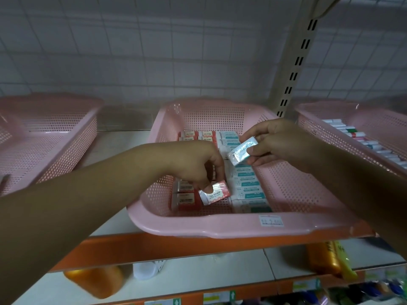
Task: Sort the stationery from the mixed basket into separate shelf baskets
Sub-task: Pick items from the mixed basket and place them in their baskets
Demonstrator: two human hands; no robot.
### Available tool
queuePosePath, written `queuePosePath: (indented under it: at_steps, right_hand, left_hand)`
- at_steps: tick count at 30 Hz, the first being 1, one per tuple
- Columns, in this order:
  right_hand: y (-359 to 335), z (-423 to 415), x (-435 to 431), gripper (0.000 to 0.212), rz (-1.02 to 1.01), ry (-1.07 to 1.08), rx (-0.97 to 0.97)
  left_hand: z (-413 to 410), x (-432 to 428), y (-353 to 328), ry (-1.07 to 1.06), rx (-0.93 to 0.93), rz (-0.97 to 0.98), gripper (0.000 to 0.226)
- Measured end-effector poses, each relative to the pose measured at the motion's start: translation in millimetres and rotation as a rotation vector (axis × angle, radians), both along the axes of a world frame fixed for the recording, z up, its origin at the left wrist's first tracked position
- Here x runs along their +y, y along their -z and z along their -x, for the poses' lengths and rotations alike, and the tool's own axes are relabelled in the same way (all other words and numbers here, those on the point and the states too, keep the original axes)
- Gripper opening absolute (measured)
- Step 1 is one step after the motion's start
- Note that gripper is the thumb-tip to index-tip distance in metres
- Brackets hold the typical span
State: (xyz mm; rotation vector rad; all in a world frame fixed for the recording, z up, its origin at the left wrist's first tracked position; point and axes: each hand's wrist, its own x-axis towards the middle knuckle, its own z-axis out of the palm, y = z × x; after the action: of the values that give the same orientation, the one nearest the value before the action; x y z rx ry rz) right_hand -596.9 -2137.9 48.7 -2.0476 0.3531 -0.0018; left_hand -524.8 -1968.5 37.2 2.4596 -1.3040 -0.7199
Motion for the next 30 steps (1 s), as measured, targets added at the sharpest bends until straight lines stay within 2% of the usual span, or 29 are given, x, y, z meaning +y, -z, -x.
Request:
queuePosePath:
  at_steps: [4, 9, 12, 23, 28, 30]
  right_hand:
    - [1.3, -0.8, -0.7, 0.023, 0.004, 0.001, 0.002]
    - [0.9, -1.0, -0.3, 0.023, 0.023, -0.011, 0.009]
    - [0.4, -0.2, 0.6, 0.023, 0.029, -0.012, 0.016]
    - [2.8, 2.0, 2.5, 0.023, 0.06, -0.016, 0.025]
    - [3.7, 1.7, 3.0, 0.023, 0.077, -0.021, 0.025]
    - [3.3, 1.9, 3.2, 0.023, 0.075, -0.019, 0.022]
  left_hand:
    - [3.0, -0.4, 0.8, 0.011, -0.025, -0.015, 0.026]
    - [7.1, -1.4, 2.9, 0.011, -0.185, -0.031, 0.02]
    - [7.6, -0.7, 3.7, 0.02, -0.22, -0.041, 0.017]
    - [7.1, -3.9, 7.4, 0.062, -0.165, -0.031, 0.015]
    - [8.5, -6.1, 8.8, 0.061, -0.208, -0.074, 0.006]
    - [6.9, -5.5, 8.5, 0.053, -0.214, -0.086, 0.009]
